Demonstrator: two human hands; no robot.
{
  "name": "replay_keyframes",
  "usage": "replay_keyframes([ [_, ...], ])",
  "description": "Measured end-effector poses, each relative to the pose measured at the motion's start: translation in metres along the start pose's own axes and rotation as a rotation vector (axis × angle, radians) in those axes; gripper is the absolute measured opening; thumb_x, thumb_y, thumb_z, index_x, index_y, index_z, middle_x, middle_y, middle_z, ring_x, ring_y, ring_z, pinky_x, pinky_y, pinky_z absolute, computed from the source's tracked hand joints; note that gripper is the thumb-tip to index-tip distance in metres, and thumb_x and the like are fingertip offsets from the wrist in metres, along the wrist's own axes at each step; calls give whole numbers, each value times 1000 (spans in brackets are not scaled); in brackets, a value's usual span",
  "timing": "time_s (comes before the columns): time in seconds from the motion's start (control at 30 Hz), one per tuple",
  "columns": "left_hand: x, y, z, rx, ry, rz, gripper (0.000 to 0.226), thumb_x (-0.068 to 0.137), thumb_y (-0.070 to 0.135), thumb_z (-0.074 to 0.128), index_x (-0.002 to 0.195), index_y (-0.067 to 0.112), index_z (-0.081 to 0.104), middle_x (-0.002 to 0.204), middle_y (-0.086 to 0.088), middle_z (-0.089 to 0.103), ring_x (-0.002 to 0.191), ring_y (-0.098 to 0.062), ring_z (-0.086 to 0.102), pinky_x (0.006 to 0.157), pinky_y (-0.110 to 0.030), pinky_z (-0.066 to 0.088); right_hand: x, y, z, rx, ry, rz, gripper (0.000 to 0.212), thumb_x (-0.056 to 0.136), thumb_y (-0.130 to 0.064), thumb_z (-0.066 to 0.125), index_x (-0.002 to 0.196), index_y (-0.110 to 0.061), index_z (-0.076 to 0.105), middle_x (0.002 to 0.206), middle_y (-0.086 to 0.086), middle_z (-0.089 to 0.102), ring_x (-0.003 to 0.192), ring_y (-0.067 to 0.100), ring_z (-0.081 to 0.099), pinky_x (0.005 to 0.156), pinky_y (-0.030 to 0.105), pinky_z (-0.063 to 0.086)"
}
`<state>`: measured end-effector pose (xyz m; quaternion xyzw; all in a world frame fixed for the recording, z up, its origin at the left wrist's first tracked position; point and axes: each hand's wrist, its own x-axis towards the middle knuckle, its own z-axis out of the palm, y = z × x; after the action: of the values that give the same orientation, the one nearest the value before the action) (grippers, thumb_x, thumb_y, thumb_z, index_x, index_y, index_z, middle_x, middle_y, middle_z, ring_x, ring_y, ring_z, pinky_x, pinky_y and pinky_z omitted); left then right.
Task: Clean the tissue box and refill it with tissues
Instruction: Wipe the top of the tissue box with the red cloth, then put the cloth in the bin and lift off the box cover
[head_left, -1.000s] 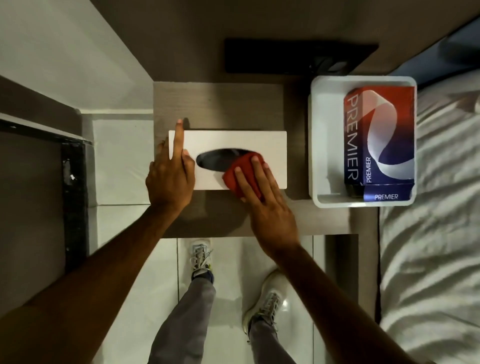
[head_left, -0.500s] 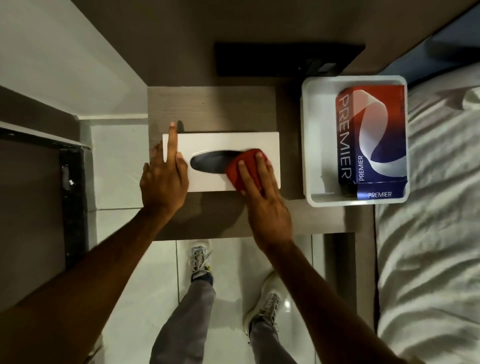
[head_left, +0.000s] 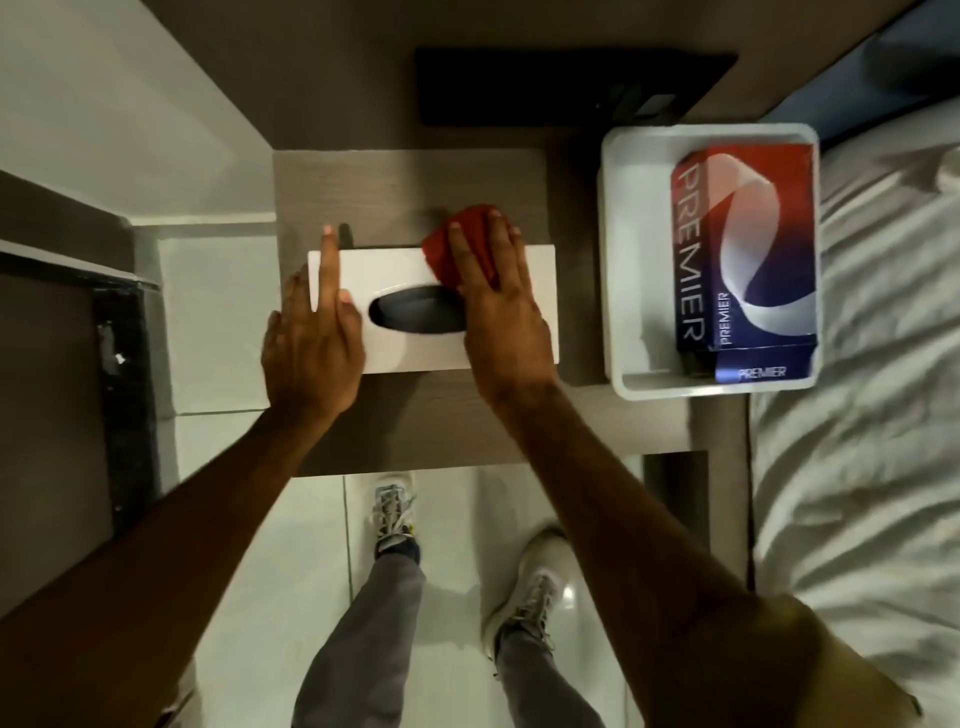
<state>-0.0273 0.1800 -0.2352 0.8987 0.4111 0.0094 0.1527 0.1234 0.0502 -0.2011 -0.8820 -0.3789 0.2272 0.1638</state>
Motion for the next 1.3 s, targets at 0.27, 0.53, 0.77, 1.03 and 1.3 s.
replay_keyframes([
  [0.27,-11,19,-12,-238,-89,-295,83,100,57,46,164,19,8,163,-15,34,140,-43,48,102,-60,53,-50,72,-72,181,326,234,46,104,-29,51,147,-12,45,137,12,55,115,25,59,88,27,50],
  [0.53,-4,32,-11,-361,-92,-394,96,88,45,72,160,14,18,154,-20,40,143,-43,41,111,-59,44,-61,102,-87,196,580,308,36,103,-36,57,130,-11,57,124,7,64,110,16,59,90,14,44],
  [0.77,-2,34,-5,-312,-63,-428,91,89,44,72,159,14,22,152,-19,42,139,-42,45,107,-58,47,-61,130,-56,27,209,380,40,101,-27,55,133,-3,50,138,19,48,123,36,52,97,51,50],
  [1.03,-3,33,-6,-316,-25,-447,88,88,44,70,157,15,23,150,-18,46,136,-42,48,102,-55,51,-90,135,-53,-155,81,282,47,106,-41,40,146,-21,53,147,12,48,131,33,46,102,50,48],
  [1.3,2,43,-16,-382,-76,-675,81,83,48,77,143,4,45,141,-19,52,127,-39,56,84,-31,45,-66,83,-73,132,163,242,41,103,-40,42,135,-16,52,127,10,62,112,29,63,86,50,57],
])
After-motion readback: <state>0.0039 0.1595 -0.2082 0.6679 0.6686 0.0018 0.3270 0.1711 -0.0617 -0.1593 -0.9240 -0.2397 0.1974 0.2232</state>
